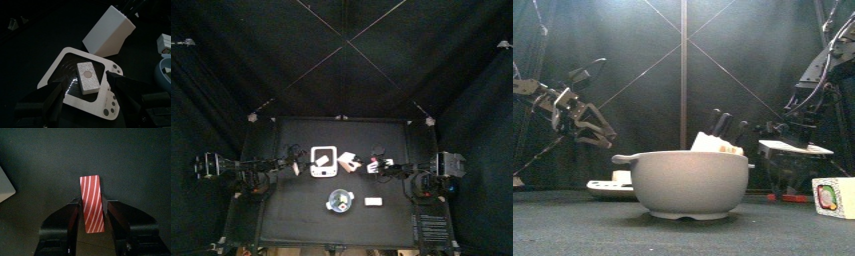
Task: Grab salmon
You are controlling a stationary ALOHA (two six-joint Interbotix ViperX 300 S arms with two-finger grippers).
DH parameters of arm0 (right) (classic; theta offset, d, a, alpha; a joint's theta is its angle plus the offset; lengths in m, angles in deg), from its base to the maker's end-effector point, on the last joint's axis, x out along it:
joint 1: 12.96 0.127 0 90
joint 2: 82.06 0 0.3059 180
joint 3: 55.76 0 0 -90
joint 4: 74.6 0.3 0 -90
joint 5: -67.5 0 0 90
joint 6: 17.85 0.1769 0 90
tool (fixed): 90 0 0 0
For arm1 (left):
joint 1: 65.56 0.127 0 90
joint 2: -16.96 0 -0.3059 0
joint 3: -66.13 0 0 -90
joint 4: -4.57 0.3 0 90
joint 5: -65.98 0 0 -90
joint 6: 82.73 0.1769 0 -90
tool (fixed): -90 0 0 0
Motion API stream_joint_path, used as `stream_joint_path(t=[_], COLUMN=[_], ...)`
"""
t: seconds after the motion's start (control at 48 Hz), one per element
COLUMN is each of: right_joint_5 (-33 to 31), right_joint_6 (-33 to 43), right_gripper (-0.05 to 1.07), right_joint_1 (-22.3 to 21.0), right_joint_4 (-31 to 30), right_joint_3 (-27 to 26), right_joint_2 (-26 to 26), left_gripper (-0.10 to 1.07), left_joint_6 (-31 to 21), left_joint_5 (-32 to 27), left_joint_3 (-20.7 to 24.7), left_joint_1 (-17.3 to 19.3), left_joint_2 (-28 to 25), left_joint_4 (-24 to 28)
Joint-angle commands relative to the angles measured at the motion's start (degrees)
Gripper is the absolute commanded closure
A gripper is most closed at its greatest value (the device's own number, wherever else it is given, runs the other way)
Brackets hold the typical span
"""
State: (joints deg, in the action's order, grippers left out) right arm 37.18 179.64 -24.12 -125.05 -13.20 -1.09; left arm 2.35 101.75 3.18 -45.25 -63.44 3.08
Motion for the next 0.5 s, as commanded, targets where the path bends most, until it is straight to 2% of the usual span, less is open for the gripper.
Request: stream_joint_path(t=[0.0,0.292,0.479], right_joint_5=[0.2,-0.3,-0.4], right_joint_6=[0.0,-0.1,-0.1], right_gripper=[0.37,0.40,0.40], right_joint_1=[-0.3,-0.4,-0.4], right_joint_4=[-0.3,-0.8,-1.4], right_joint_3=[-0.5,-0.4,-0.4], right_joint_2=[2.5,8.3,9.7], left_gripper=[0.02,0.02,0.02], left_joint_6=[0.0,0.0,0.0], left_joint_5=[0.3,0.3,0.2], left_joint_3=[0.5,0.5,0.5], left_joint_1=[0.0,0.0,0.0], left_joint_2=[0.2,0.2,0.4], left_joint_4=[0.0,0.1,0.2])
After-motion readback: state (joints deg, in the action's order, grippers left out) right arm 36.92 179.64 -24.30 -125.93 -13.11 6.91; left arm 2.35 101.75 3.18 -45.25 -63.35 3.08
